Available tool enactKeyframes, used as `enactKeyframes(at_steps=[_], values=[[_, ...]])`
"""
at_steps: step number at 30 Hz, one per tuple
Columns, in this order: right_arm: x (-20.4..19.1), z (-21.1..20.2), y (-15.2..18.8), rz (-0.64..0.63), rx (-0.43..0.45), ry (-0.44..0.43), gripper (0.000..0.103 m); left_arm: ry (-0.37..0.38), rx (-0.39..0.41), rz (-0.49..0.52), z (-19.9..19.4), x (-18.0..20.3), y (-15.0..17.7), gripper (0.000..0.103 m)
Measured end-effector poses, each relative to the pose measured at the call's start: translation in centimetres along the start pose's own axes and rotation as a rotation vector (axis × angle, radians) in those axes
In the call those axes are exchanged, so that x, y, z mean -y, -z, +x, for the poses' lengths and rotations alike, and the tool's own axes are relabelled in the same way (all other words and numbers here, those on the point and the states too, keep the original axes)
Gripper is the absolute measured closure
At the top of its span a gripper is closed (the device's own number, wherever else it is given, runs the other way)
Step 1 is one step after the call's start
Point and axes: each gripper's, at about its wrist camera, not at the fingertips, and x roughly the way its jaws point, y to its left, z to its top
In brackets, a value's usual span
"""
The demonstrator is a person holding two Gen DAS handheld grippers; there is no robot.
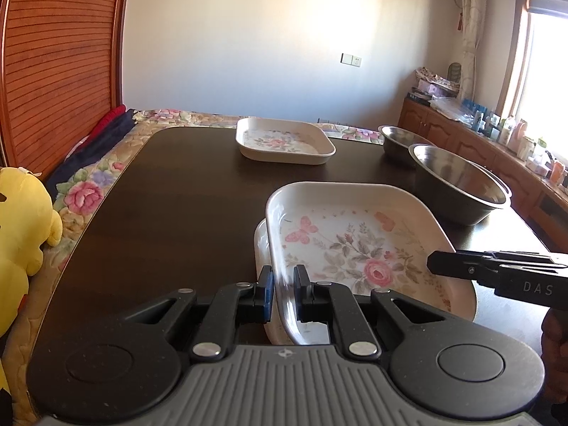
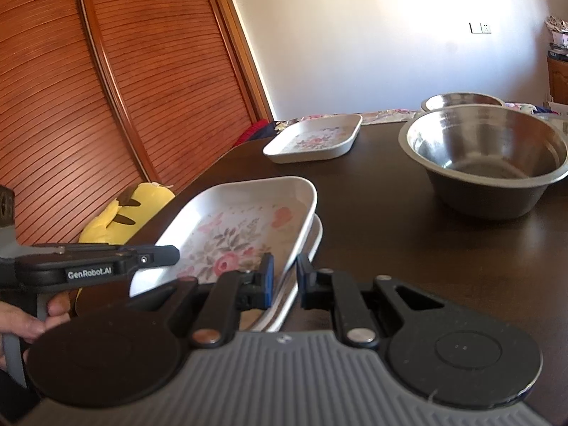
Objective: Organize plates and bowls
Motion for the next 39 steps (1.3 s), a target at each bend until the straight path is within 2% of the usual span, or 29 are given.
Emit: enactKeyframes(at_steps=[33, 39], values=[[-0.5, 0.3, 0.7, -0.035, 0.04, 0.007, 0.086, -0.015, 0.028, -0.021, -0.5, -0.2, 0.6, 0.09], [-0.6, 0.4, 0.8, -0.04, 0.04, 0.003, 0.087, -0.023, 0.048, -0.032, -0.9, -0.6, 0.4, 0.08]])
